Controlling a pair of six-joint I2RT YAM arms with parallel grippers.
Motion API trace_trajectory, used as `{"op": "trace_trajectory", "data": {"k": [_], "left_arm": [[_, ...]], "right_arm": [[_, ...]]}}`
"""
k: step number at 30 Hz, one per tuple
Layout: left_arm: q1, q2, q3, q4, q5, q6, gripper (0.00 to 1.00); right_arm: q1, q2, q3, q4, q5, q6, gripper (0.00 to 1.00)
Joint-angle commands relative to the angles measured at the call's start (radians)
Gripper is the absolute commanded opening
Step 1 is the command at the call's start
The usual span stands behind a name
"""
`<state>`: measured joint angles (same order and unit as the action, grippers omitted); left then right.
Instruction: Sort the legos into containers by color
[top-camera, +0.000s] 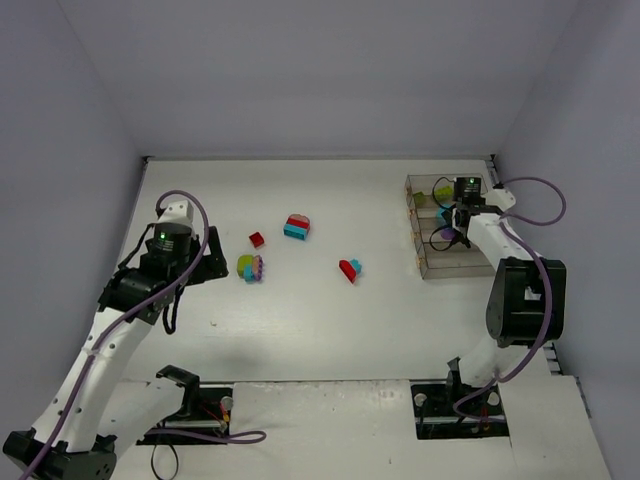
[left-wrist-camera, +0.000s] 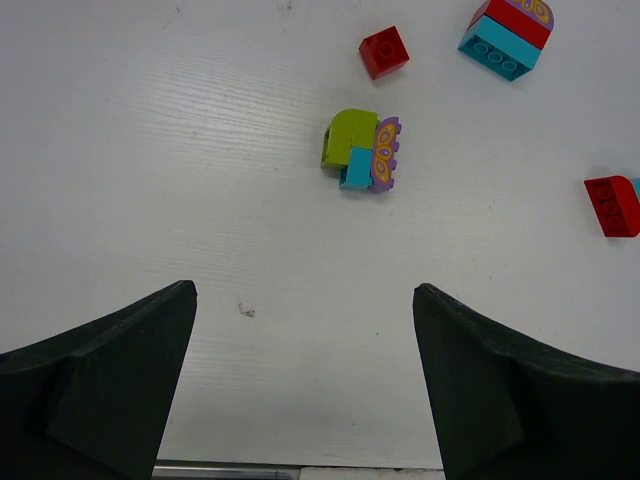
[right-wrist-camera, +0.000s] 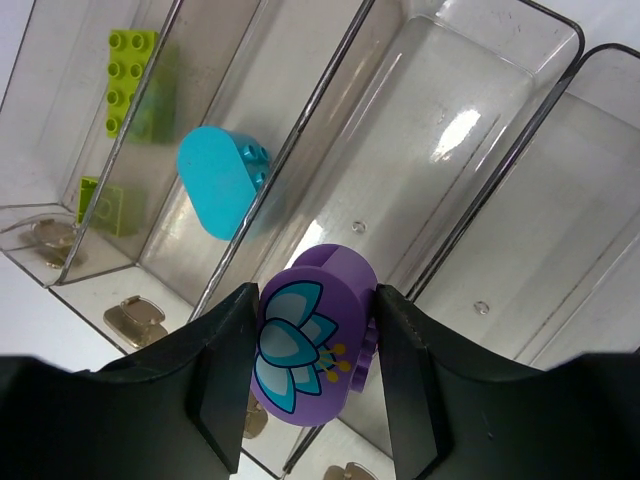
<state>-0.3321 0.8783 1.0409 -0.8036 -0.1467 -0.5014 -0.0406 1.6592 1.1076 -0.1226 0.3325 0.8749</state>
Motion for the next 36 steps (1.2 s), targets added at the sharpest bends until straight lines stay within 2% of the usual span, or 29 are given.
{"op": "trace_trajectory", "data": {"k": [1,13,16,19,24,28,32,36], "left_arm": [[-0.002,-0.012,0.004,0.024,-0.007,0.006,0.83],[-0.004,0.011,-0.002,0.04,-0.004,-0.003,0.83],[-0.004,0.027,-0.007,0.05,0.009,-0.003,0.83],[-0.004,0.048,-0.01,0.064,0.021,-0.003,0.83],[-0.004,0.097,-0.002,0.11,0.03,-0.002,0.83],[-0.004,0.154,0.019,0.155,0.035,0.015,0.83],[-0.002,0.269,0.054,0.205,0.032,0.035,0.83],[-0.002,0.401,0.12,0.241,0.022,0.018,0.83]], "right_arm": [[-0.012,-0.004,0.026,0.04,0.02,0.039,0.08],[-0.016,0.014,0.037,0.04,-0.009,0.024,0.39],[-0.015,0.005,0.044,0.04,-0.021,0.013,0.55],[-0.013,-0.019,0.043,0.04,-0.027,0.001,0.63],[-0.008,-0.067,0.051,0.04,-0.023,-0.06,0.66],[0.004,-0.127,0.064,0.04,-0.058,-0.169,0.62],[0.034,-0.191,0.06,0.043,-0.107,-0.295,0.57],[0.116,-0.268,0.028,0.044,-0.131,-0.364,0.56]]}}
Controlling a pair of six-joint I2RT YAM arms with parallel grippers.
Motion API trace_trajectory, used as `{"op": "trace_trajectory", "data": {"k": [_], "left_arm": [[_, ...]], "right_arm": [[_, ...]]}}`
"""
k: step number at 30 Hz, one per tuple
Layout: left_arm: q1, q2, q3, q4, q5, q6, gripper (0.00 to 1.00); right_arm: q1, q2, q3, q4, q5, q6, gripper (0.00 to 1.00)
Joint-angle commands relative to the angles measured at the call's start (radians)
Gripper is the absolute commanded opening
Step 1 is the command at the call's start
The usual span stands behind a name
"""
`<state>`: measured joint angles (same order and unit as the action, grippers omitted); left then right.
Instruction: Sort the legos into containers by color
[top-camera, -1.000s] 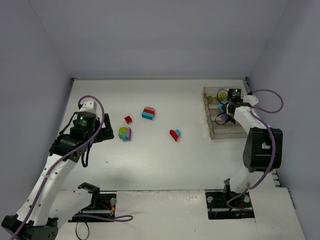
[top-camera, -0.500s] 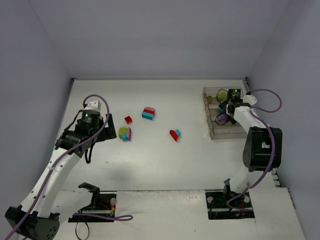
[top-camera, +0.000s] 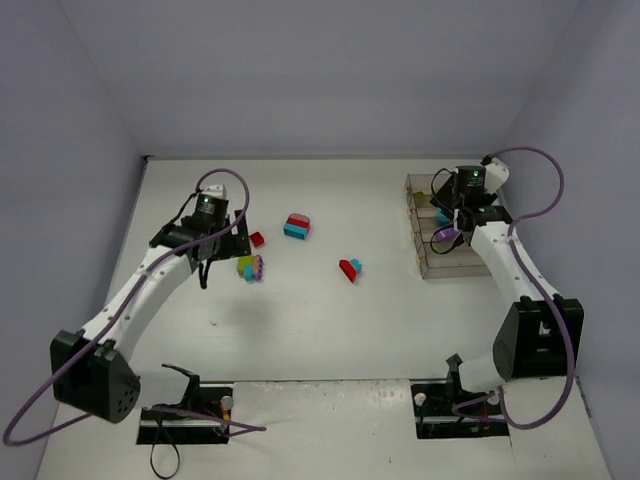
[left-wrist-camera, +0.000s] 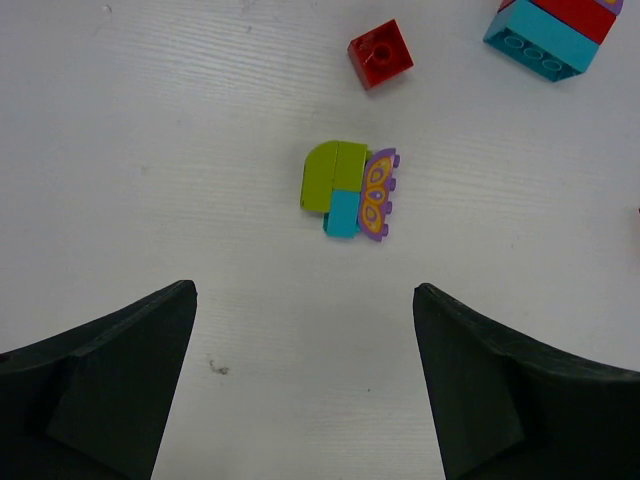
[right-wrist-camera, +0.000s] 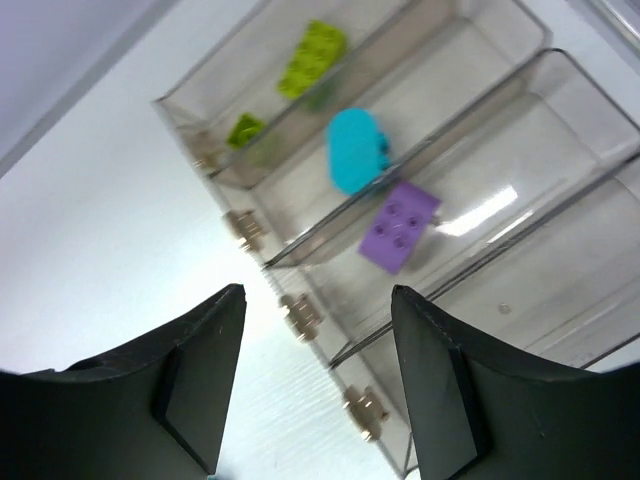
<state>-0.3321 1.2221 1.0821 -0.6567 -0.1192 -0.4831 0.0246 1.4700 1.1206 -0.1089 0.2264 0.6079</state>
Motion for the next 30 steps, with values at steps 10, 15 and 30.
{"op": "trace_trajectory", "data": {"k": [10,15,30], "left_arm": [[-0.004,0.451,0.306,0.125,-0.034,-0.181,0.82],[-0.004,0.615,0.401,0.085,-0.06,-0.274,0.78],[-0.004,0.814,0.529,-0.006,-0.129,-0.4,0.58]], "right_arm": [[0.14,-0.2,-0.125,0.034,-0.145,-0.059,0.58],[0.143,-0.263,-0.179,0.034,-0.145,-0.063,0.58],[0.141,-0.278,-0.217,0.032,-0.176,-0.06,0.59]]}}
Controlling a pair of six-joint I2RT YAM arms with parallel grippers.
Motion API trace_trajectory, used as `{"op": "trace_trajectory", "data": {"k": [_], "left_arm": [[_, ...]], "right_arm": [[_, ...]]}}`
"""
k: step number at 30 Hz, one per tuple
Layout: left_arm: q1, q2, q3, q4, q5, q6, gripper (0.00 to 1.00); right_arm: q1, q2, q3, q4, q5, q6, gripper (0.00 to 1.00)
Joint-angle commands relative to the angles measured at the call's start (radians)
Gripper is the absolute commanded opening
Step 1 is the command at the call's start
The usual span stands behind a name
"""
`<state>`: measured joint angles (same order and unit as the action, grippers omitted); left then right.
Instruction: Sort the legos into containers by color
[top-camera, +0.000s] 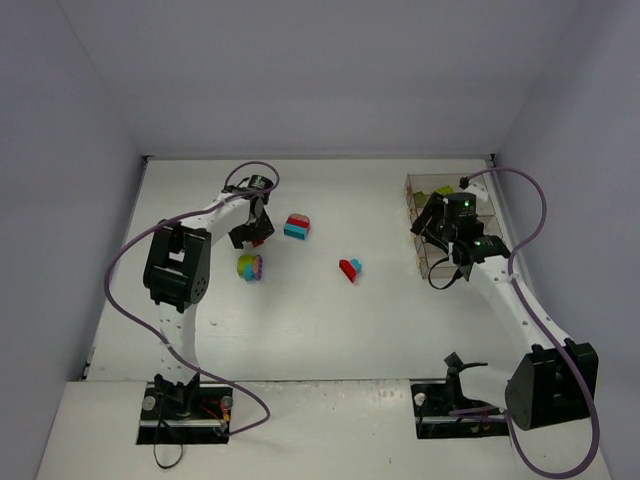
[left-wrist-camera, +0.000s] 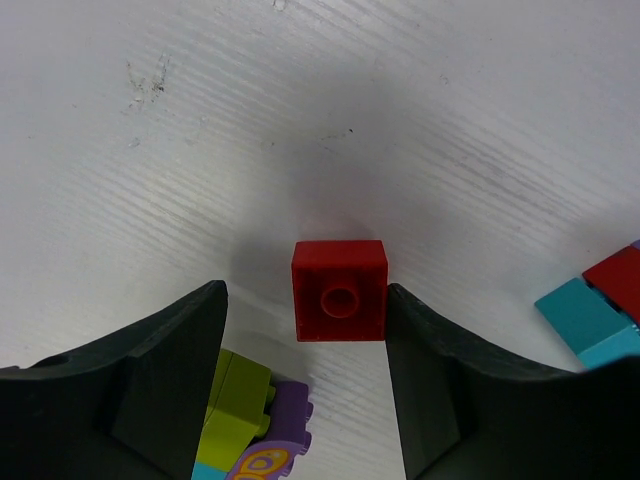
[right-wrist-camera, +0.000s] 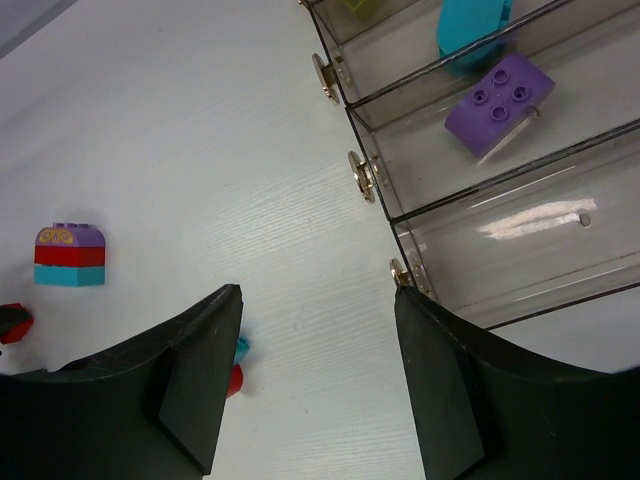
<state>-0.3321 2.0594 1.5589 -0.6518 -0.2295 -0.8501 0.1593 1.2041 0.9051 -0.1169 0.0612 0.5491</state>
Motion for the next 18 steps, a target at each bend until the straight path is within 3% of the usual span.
{"op": "trace_trajectory", "data": {"k": [1,7,15,18], "left_arm": [[-0.004,-0.022,0.05,-0.006,-0.018,-0.032,0.57],[-0.004,-0.024,0.035,0.017,-0.014,-0.021,0.43],[-0.007,-0.123,-0.037,0.104,0.027,0.086,0.02],[-0.021,-0.229,-0.123,0.208,0.074,0.202,0.0]], "right_arm": [[0.006,-0.011,-0.002,0.04,-0.011,-0.005,0.59],[0.006,-0.011,-0.003,0.042,-0.009,-0.012,0.59],[0.006,-0.017,0.018,0.045,-0.092,-0.072,0.56],[0.006,-0.017,0.044,0.051,-0.185,-0.115,0.54]]}}
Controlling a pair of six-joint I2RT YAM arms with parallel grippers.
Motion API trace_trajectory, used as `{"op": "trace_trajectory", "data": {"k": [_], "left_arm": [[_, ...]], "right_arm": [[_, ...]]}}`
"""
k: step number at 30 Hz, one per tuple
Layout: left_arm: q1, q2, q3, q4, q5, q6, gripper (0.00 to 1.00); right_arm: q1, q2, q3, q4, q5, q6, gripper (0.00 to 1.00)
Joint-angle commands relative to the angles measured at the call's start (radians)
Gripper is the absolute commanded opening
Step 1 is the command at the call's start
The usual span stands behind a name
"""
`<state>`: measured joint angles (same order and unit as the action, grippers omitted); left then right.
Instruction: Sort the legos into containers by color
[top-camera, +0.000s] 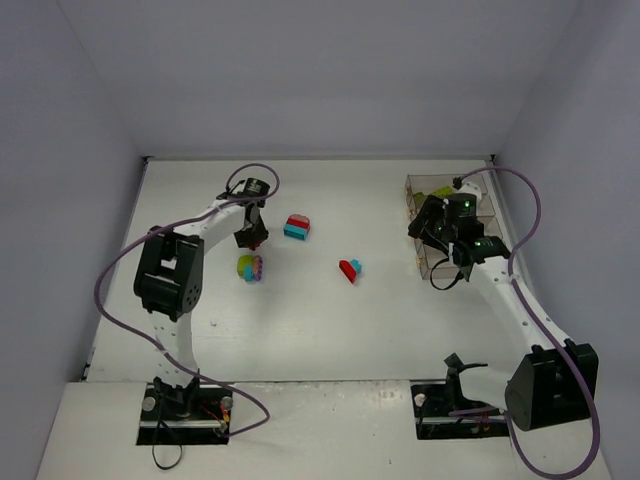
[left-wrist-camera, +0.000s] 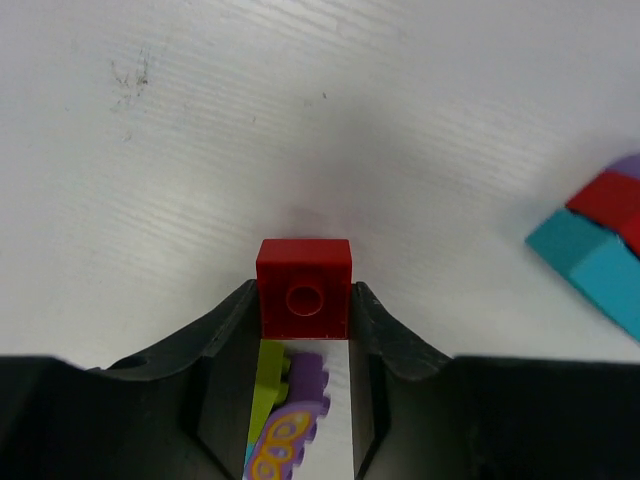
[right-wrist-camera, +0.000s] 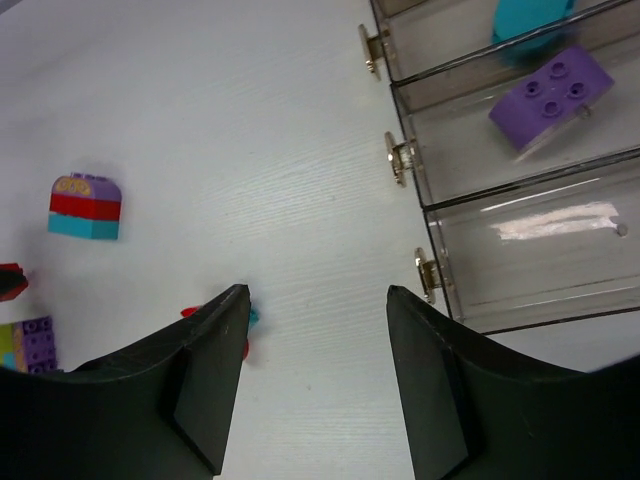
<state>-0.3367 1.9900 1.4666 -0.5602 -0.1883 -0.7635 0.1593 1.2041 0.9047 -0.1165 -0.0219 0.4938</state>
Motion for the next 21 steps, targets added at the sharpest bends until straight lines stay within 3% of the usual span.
{"op": "trace_trajectory", "data": {"k": [1,5,8,9,16,21], "left_arm": [[-0.022,-0.189,-0.057,0.153,0.056,0.204,0.0],[-0.047,-0.385,-0.192,0.333,0.19,0.439,0.0],[-0.051,-0.514,-0.313,0.507,0.387,0.585,0.0],[-0.053,-0.54,-0.333,0.526,0.479,0.617,0.0],[-0.076,-0.7,-0.428,0.626,0.772,0.803,0.0],[-0.13,-0.763,-0.442,0.606,0.813,0.915,0.01]], "right_arm": [[0.008,-0.015,0.063,0.055,-0.133,-0.069,0.53],[0.008,0.017,0.121,0.058,-0.277,-0.08,0.52],[0.02,0.061,0.18,0.058,-0.398,-0.06,0.52],[0.025,0.075,0.195,0.06,-0.458,-0.054,0.52],[0.12,0.201,0.353,0.058,-0.651,0.003,0.54],[0.192,0.259,0.427,0.06,-0.725,0.019,0.55]]}}
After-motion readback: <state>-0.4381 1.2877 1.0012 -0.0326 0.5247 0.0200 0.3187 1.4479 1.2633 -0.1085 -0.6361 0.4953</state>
